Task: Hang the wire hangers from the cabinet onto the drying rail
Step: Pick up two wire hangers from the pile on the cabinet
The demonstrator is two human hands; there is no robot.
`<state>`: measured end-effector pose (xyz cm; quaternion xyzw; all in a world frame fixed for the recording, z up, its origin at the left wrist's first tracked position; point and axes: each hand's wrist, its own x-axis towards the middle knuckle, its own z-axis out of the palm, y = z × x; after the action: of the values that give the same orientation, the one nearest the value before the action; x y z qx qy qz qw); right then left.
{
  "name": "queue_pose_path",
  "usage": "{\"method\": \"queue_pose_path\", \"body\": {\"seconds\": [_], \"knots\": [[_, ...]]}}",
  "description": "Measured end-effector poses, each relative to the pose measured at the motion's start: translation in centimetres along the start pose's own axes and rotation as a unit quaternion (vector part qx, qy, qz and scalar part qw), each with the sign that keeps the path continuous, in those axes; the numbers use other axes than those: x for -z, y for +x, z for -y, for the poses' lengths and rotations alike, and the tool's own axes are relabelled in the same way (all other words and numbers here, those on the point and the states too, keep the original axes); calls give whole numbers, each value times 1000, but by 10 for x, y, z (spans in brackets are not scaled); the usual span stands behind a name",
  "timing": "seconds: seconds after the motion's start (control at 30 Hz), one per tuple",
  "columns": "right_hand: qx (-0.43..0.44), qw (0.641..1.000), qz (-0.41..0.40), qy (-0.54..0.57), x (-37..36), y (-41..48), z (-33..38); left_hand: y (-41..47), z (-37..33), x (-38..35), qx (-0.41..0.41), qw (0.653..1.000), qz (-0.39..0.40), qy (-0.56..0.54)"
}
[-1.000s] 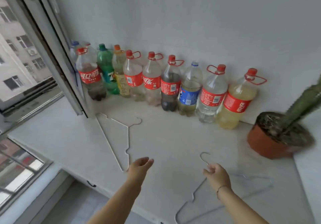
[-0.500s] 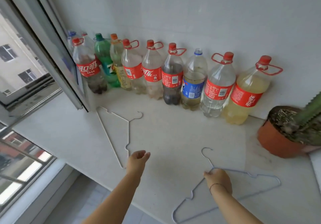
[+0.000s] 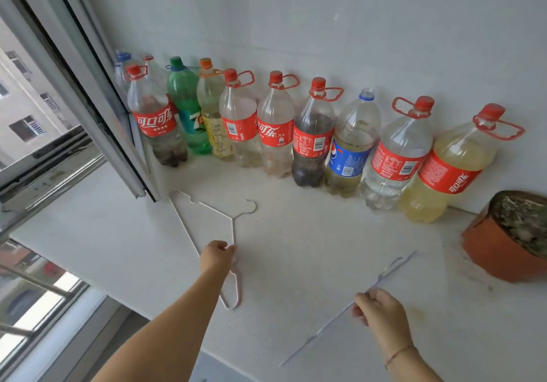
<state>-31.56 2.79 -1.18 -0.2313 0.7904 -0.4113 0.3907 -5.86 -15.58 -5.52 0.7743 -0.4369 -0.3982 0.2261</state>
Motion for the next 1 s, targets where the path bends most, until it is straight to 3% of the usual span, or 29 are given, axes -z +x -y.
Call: {"method": "queue_pose_path", "body": {"seconds": [0.27, 0.53, 0.73, 1.0], "knots": [[-29, 982, 16, 188, 3, -17, 39, 16, -7, -17, -11, 998, 4, 58], [-21, 986, 33, 165, 2, -14, 32, 18, -12, -9, -7, 998, 27, 51], [1, 983, 54, 176, -12, -19, 38, 0, -17, -1, 5, 986, 56, -155], [62, 960, 182, 205, -45, -37, 86, -51, -38, 54, -37, 955, 67, -288]]}}
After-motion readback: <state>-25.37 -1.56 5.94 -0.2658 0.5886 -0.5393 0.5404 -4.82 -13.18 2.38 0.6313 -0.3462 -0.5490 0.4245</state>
